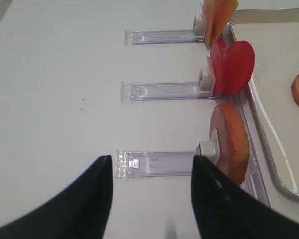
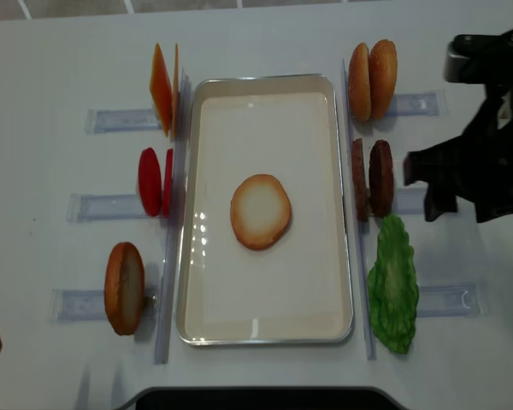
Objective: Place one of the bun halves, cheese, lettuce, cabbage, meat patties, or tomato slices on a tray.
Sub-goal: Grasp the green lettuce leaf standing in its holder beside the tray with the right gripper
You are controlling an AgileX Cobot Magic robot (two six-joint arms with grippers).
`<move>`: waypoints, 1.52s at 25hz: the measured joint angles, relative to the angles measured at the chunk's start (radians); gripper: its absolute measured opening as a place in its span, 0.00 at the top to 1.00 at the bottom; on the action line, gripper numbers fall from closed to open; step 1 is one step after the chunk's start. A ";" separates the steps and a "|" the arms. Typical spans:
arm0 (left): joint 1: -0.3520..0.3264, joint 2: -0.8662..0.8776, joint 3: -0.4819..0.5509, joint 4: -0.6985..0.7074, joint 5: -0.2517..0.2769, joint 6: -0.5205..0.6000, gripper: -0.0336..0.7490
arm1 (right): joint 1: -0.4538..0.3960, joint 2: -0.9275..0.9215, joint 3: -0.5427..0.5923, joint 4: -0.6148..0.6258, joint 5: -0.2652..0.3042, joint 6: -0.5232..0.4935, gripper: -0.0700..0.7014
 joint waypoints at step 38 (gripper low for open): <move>0.000 0.000 0.000 0.000 0.000 0.001 0.46 | 0.191 0.109 -0.152 -0.034 0.008 0.040 0.86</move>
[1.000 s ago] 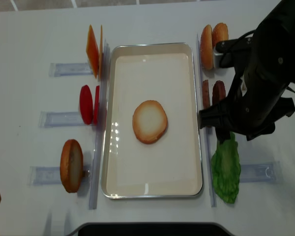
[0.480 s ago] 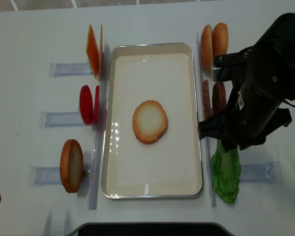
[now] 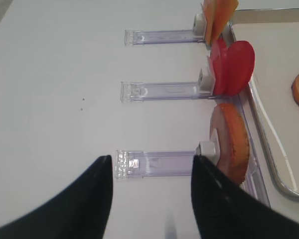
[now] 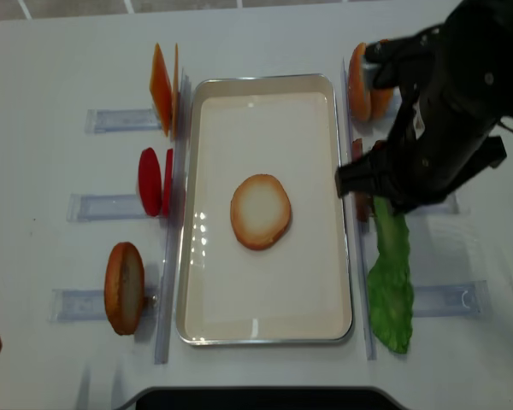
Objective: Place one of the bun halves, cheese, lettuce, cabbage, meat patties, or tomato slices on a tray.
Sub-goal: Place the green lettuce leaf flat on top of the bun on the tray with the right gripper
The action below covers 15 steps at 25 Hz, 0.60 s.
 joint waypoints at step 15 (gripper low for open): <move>0.000 0.000 0.000 0.000 0.000 0.000 0.46 | 0.000 0.022 -0.199 0.402 -0.192 -0.308 0.86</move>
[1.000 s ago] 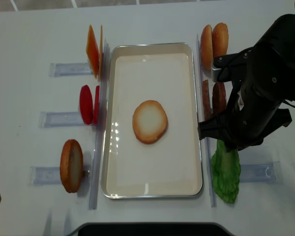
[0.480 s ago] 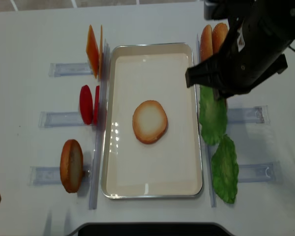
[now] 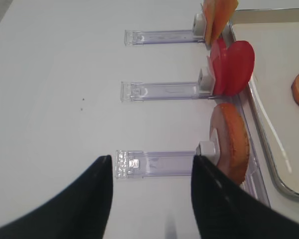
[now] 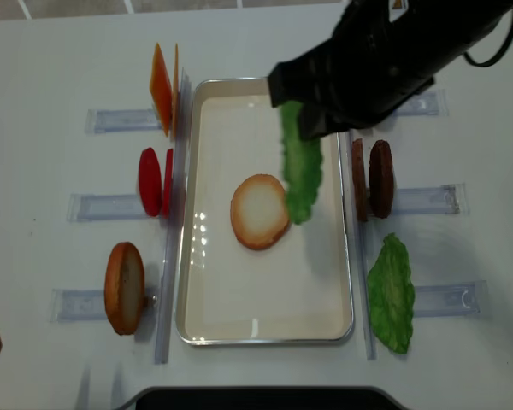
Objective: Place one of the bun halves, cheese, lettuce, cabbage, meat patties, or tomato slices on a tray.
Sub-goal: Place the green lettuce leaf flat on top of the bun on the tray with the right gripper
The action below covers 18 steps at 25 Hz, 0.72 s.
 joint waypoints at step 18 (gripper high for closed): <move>0.000 0.000 0.000 0.000 0.000 0.000 0.46 | 0.032 0.359 -0.001 0.282 -0.192 -0.351 0.86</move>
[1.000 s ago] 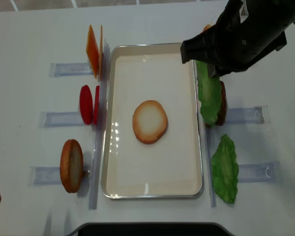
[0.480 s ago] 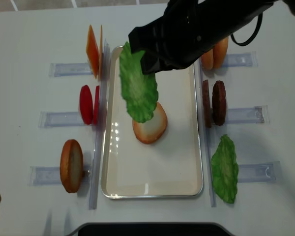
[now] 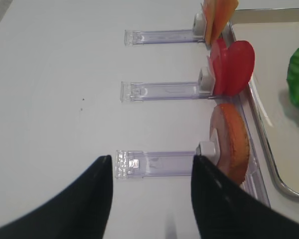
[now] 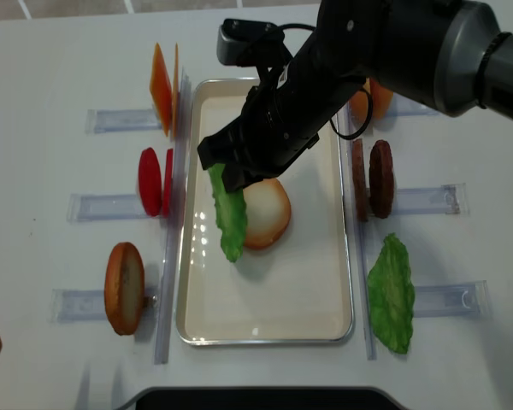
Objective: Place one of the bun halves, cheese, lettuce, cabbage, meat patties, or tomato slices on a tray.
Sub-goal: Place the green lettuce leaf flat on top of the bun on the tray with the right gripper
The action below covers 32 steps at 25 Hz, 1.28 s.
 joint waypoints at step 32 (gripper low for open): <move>0.000 0.000 0.000 0.000 0.000 0.000 0.46 | -0.058 0.062 0.000 0.003 -0.022 -0.126 0.86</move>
